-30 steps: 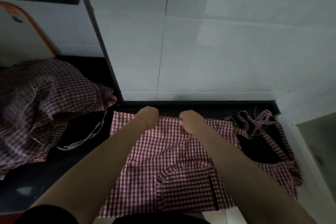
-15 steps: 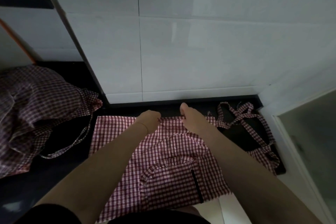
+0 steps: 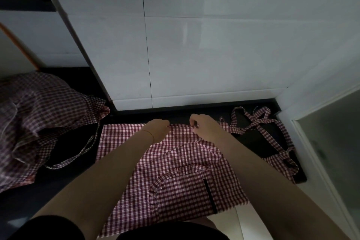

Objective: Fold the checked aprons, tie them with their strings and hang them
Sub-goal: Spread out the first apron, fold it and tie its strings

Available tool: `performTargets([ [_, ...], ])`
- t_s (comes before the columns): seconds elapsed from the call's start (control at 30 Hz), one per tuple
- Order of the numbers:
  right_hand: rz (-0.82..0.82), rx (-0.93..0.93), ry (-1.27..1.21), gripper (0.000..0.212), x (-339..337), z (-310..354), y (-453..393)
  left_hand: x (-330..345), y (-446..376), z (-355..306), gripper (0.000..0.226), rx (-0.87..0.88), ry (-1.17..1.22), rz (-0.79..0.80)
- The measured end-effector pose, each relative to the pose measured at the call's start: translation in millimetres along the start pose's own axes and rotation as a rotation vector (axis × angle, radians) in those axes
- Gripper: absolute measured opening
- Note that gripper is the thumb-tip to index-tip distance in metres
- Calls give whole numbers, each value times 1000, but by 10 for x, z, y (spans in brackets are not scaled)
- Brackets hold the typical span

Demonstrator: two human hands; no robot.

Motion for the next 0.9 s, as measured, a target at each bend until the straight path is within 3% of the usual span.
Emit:
performTargets([
  [0.2, -14, 18, -11, 3, -47, -3, 0, 18, 9, 2, 38, 37, 10, 6],
  [0.5, 37, 165, 9, 17, -59, -108, -48, 59, 8, -55, 39, 69, -56, 34],
  [0.7, 17, 206, 98, 14, -210, -284, -98, 30, 32, 25, 34, 11, -47, 6],
  [0.9, 177, 231, 337, 26, -247, -548, -119, -18, 43, 65, 32, -61, -51, -48],
])
Point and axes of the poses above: each hand's wrist, its own y-axis away from the middle knuckle, its own x-axis out of the palm, z = x × y, the point moved 8 cm from there along -y, towards the middle knuckle, and after that the axes turned 11 degrees about x, right-handed, at the moved point
